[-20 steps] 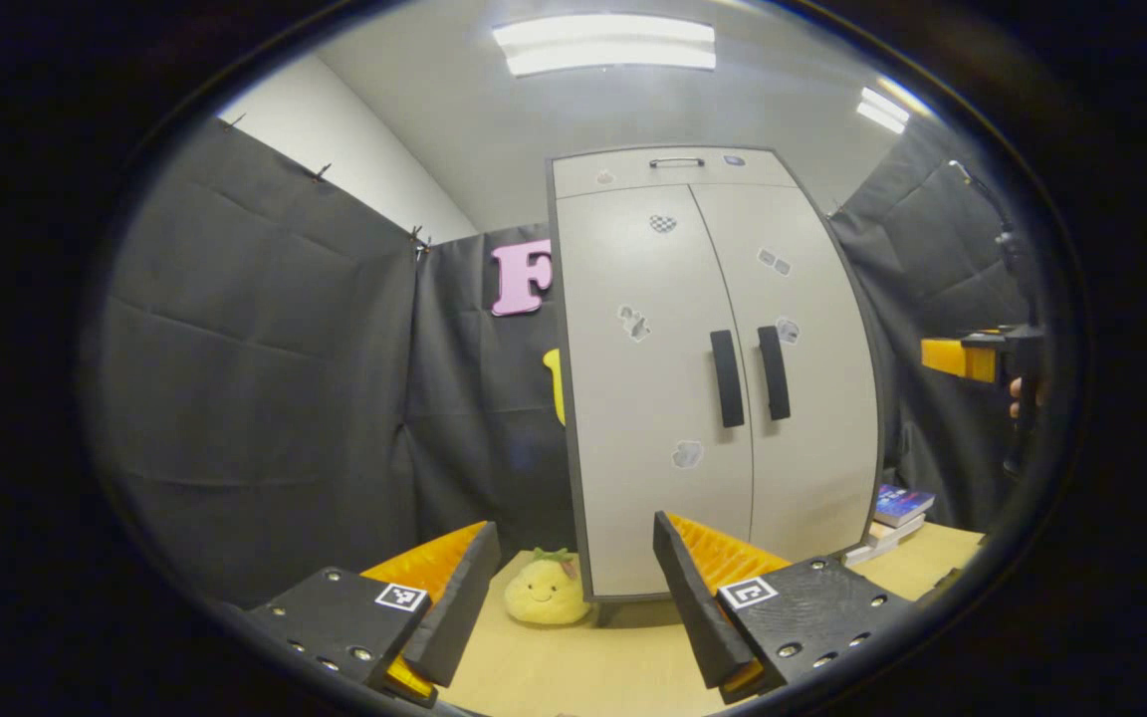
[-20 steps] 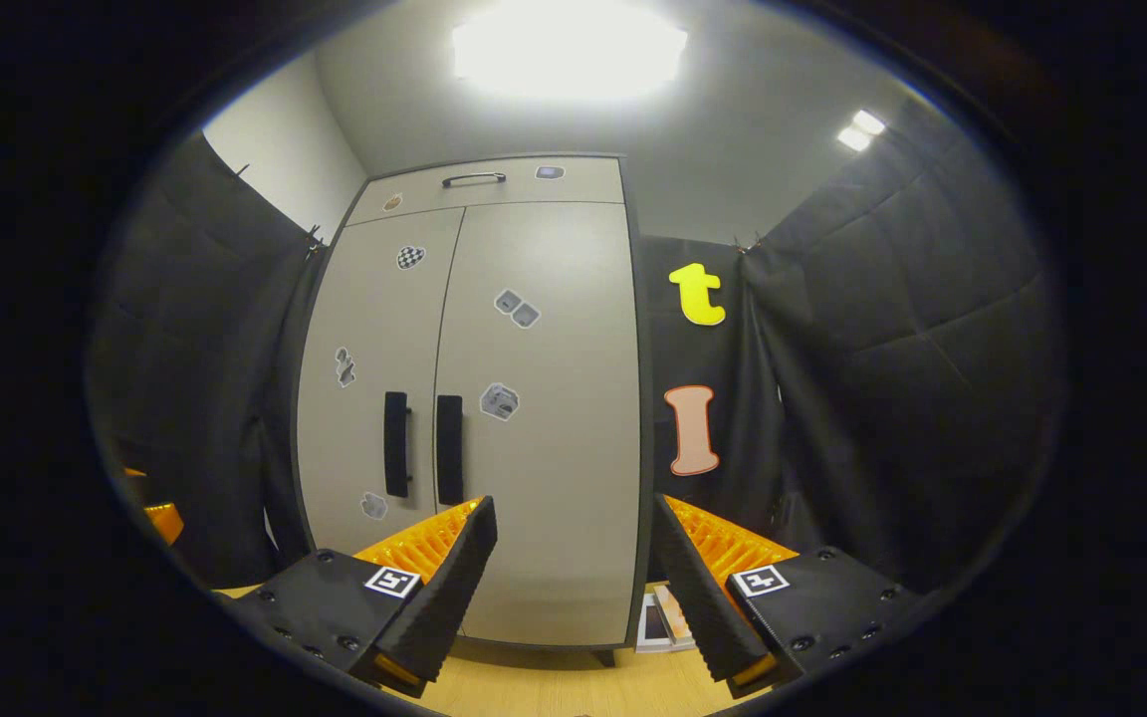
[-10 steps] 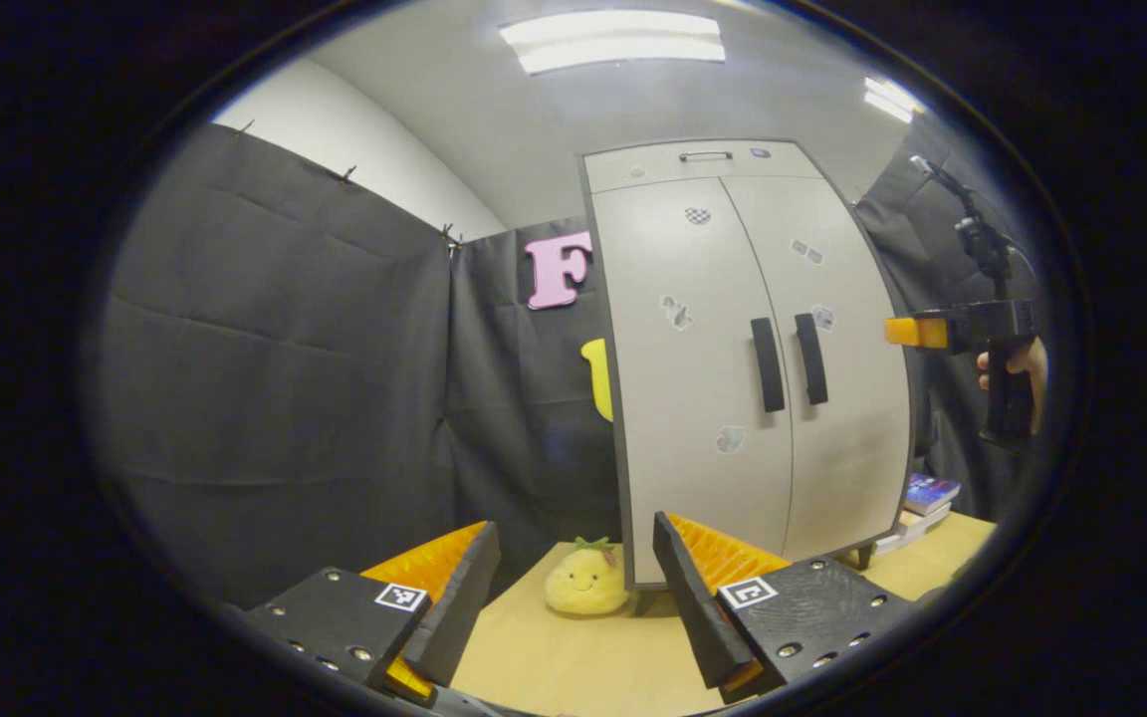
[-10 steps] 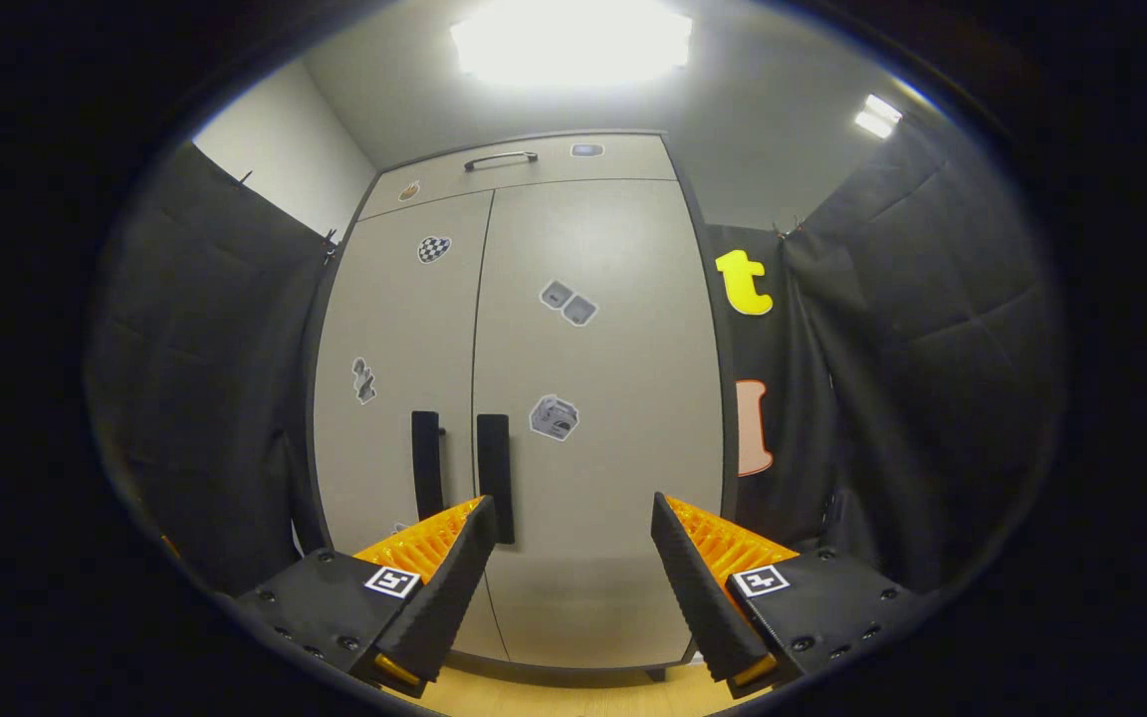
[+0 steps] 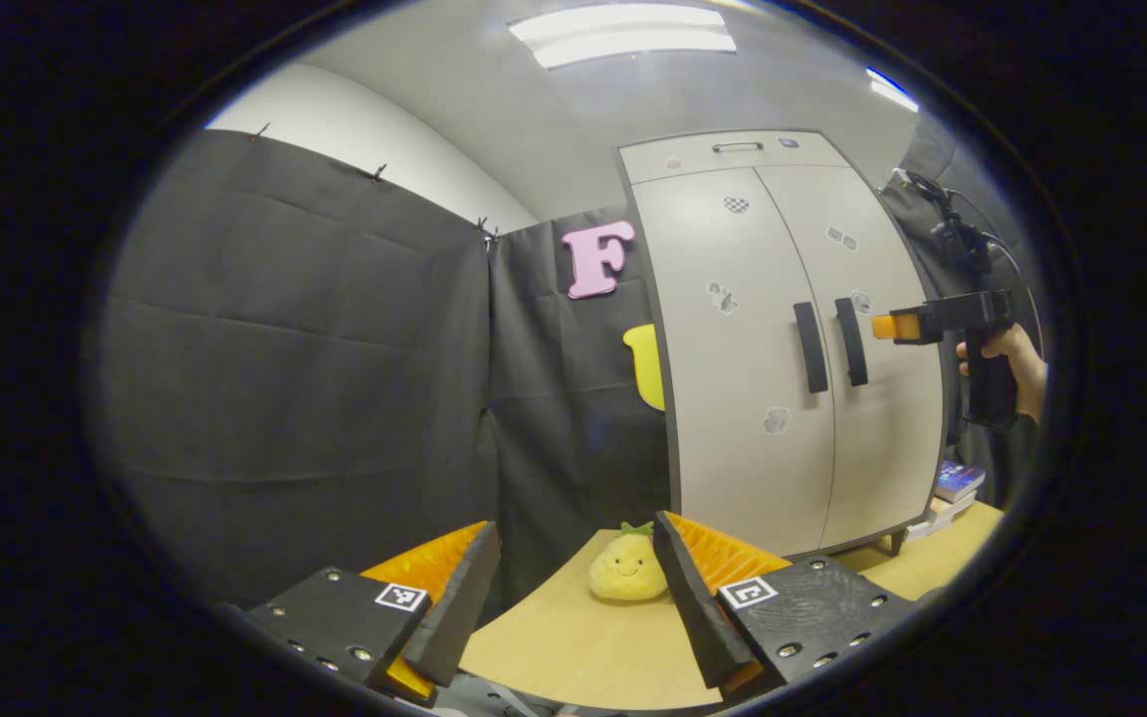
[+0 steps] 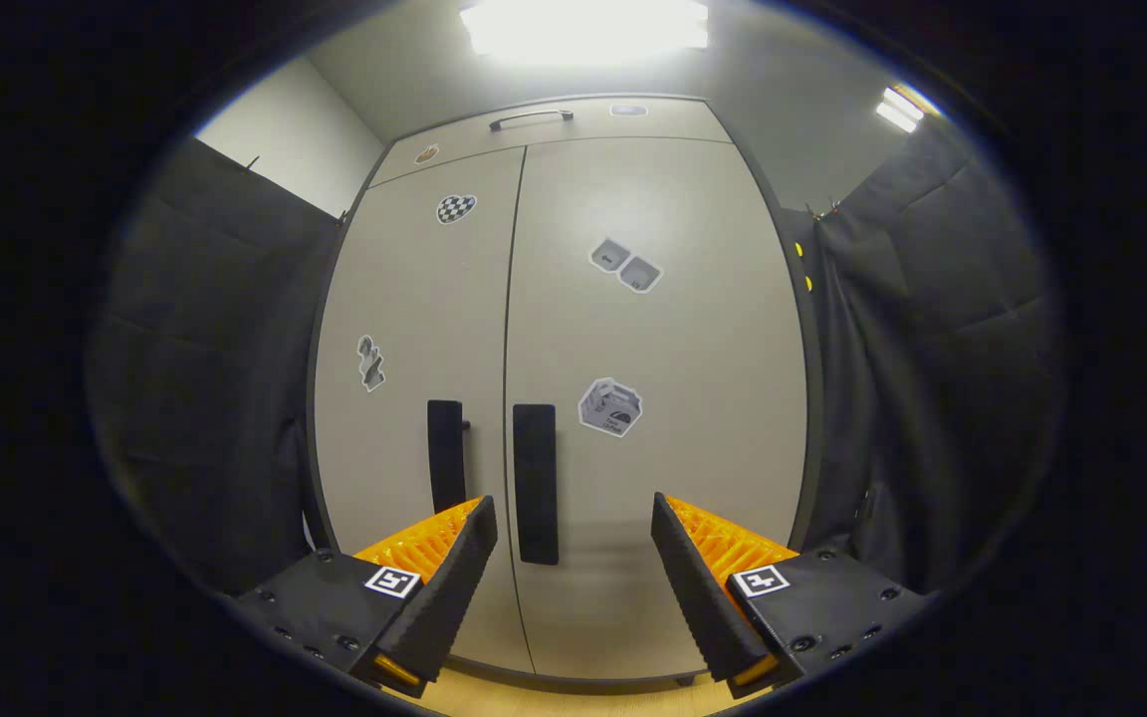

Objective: Open the right door of the double-door shoe cabinet with the right hand, and open the left door with the left hand.

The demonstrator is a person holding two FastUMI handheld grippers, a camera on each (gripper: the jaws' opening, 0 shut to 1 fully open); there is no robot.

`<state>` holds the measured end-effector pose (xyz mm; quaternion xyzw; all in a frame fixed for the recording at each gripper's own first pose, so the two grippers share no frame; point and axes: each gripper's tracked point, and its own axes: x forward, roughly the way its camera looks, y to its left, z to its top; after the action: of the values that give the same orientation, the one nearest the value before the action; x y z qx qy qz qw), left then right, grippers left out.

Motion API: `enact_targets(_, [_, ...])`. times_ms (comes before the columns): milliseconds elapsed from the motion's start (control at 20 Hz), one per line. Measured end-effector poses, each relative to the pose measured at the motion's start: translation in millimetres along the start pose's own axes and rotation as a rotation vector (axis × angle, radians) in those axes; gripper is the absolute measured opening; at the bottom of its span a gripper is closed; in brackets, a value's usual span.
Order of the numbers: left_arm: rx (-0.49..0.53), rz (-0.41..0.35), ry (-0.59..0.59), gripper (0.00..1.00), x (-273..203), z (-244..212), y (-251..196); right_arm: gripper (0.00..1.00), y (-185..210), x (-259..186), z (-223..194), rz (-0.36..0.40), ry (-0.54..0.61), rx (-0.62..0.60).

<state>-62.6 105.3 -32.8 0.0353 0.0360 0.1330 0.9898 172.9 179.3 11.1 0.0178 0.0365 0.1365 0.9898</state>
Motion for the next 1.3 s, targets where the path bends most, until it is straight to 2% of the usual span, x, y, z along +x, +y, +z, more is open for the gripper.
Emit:
enact_targets(150, [0.008, 0.018, 0.006, 0.90, -3, -2, 8, 0.96, 7, 19, -5, -0.003, 0.025, -0.001])
enact_targets(450, [0.005, 0.042, 0.030, 0.90, -4, -9, 21, 0.98, 17, 54, -18, -0.016, 0.086, -0.001])
enact_targets(500, [0.004, 0.043, 0.034, 0.90, -4, -11, 22, 0.94, 18, 59, -19, -0.020, 0.097, 0.005])
enact_targets(550, [0.006, 0.045, 0.036, 0.90, -3, -11, 23, 0.96, 19, 64, -19, -0.022, 0.104, 0.013])
enact_targets(650, [0.016, 0.055, 0.036, 0.90, -4, -11, 29, 0.89, 22, 71, -19, -0.023, 0.115, 0.025])
enact_targets(800, [0.017, 0.069, 0.034, 0.90, -6, -10, 37, 0.84, 21, 78, -20, -0.035, 0.131, 0.011])
enact_targets(850, [0.017, 0.073, 0.035, 0.90, -5, -11, 39, 0.78, 22, 79, -21, -0.037, 0.135, 0.008])
enact_targets(900, [0.020, 0.077, 0.038, 0.90, -5, -12, 42, 0.71, 20, 81, -20, -0.053, 0.137, -0.003])
enact_targets(950, [0.023, 0.082, 0.039, 0.90, -4, -12, 44, 0.60, 18, 83, -20, -0.063, 0.140, -0.014])
enact_targets(1000, [0.023, 0.086, 0.039, 0.90, -5, -12, 47, 0.44, 18, 84, -20, -0.062, 0.147, -0.017])
enact_targets(1150, [0.020, 0.088, 0.035, 0.90, -7, -9, 50, 0.43, 21, 84, -27, -0.048, 0.195, 0.008])
enact_targets(1200, [0.022, 0.087, 0.034, 0.90, -7, -10, 50, 0.47, 20, 86, -24, -0.052, 0.192, 0.029])
enact_targets(1250, [0.024, 0.085, 0.032, 0.90, -7, -9, 50, 0.31, 21, 86, -28, -0.053, 0.207, 0.033])
enact_targets(1300, [0.026, 0.082, 0.030, 0.90, -8, -7, 50, 0.34, 20, 85, -26, -0.056, 0.203, 0.032])
